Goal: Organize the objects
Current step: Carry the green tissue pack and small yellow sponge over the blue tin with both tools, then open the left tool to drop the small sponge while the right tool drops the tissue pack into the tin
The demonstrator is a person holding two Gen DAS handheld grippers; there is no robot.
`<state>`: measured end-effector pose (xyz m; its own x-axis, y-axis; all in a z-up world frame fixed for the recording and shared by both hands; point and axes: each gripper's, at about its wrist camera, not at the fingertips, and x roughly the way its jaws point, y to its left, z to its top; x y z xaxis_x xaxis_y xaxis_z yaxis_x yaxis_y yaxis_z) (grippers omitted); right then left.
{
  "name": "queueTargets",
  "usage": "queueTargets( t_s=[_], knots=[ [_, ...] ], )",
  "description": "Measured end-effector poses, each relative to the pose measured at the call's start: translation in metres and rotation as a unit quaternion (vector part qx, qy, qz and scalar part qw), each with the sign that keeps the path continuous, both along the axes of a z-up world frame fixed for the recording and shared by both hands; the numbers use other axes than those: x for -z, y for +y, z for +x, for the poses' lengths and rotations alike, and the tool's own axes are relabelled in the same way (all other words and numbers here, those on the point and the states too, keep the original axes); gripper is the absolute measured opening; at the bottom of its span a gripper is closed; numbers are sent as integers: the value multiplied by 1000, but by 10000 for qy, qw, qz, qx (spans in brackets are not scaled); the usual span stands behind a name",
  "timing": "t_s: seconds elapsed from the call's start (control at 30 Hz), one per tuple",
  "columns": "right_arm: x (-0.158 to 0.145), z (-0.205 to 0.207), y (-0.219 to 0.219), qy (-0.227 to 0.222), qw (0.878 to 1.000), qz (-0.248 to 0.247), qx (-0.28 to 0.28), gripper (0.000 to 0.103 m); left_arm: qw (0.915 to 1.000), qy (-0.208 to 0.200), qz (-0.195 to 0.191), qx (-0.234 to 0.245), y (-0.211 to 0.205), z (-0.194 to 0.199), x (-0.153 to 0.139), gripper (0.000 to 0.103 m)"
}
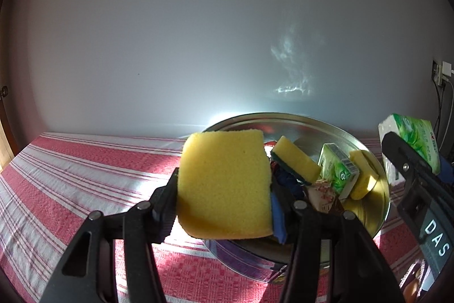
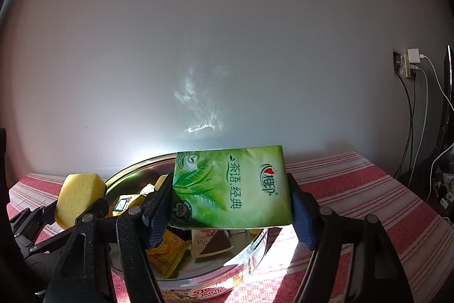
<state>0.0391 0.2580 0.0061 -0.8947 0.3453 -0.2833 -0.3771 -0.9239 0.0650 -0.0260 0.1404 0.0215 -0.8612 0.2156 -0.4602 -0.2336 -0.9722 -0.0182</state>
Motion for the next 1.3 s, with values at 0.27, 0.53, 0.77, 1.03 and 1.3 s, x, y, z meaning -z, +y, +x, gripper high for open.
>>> queueTargets(
  t_s=[0.27,0.53,0.77,1.03,1.3],
  knots=[
    [2,-11,13,-41,10000,-4,85,74,10000,-8,2,50,16,-11,-5,53],
    [6,-27,26,-210,9997,-32,153,74,9998,-204,9,87,28,-28,-9,53],
    [7,-54,35,-373,9992,-31,112,74,9985,-538,-61,93,30,-48,-1,53],
    [15,-79,35,-713,9971,-149,-220,74,9969,-747,-245,3,30,-65,2,53],
    [22,-85,41,-736,9948,-505,-497,75,9928,-1165,-274,8,33,-78,12,75]
  ],
)
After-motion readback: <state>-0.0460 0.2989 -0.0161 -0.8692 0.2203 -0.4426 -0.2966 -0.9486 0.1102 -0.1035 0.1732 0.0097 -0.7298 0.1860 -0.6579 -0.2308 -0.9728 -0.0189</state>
